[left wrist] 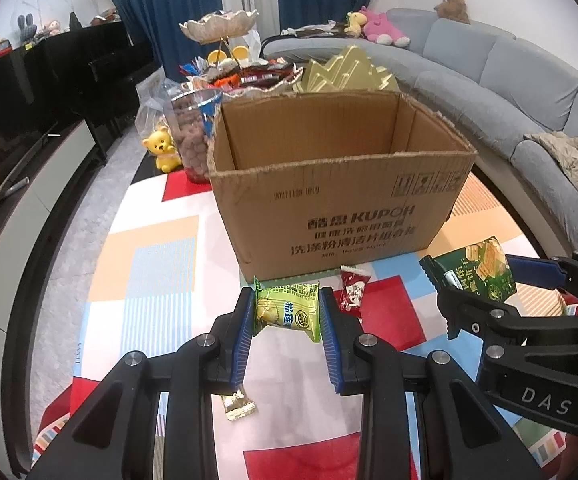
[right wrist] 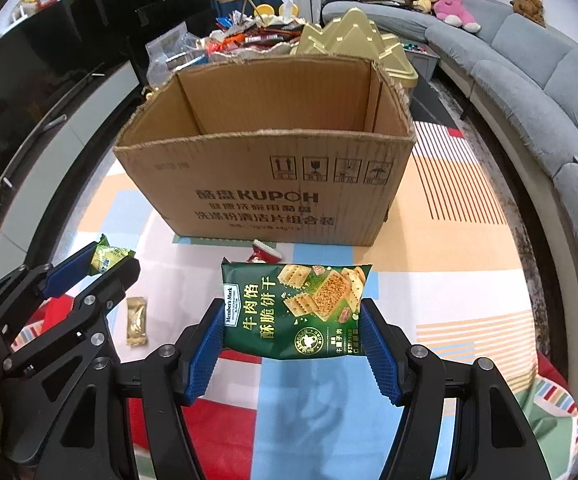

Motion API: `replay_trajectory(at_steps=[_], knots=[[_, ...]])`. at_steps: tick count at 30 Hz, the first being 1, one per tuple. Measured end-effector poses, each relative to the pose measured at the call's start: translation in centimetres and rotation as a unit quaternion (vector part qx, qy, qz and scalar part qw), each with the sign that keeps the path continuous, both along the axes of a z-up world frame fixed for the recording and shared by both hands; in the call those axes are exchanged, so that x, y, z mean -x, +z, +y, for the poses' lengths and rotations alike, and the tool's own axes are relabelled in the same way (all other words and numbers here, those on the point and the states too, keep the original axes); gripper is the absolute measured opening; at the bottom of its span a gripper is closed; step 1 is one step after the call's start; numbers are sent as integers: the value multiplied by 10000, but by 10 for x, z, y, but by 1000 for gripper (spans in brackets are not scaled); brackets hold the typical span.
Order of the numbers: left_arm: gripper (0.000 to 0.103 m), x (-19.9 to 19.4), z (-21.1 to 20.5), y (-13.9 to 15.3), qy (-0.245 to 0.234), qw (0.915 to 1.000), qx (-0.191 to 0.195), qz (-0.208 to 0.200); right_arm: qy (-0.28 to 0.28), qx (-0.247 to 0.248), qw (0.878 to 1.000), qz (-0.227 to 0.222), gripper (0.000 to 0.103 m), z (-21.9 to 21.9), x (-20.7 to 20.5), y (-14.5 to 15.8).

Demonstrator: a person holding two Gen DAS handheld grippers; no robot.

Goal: Organize snacks
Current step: 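Carry green candy with left tool while right tool carries cracker packet over box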

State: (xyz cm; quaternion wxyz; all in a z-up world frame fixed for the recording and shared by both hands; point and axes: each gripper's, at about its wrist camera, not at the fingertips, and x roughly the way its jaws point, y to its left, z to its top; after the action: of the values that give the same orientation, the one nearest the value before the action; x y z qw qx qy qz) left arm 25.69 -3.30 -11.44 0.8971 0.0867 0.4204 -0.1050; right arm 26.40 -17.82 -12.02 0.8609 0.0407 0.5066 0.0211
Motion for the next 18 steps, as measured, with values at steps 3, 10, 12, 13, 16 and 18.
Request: replay_trajectory(at_steps=[3,10,12,13,16,18], knots=[[32,1,0,9,25,10000,21,-60,5,-11,10000,-75,66,-1,5,9],[32,-1,-2,29,69,9997,45,-225,-12,-36,9997,-242,66,-2,13,29],[32,-2,-3,35,79,9996,50,-268,-29,-37,9995,-299,66,-4,15,34],[32,-2,-4,38,84,9995,51,-293,-36,-35,9995,-321,66,-5,15,36],[32,-3,-5,46,89,9993,63,-348,-51,-42,9992,-399,66,-7,14,44],[32,-4,-6,51,91,9992,71,-386,-60,-45,9989,-456,66,-9,13,50]])
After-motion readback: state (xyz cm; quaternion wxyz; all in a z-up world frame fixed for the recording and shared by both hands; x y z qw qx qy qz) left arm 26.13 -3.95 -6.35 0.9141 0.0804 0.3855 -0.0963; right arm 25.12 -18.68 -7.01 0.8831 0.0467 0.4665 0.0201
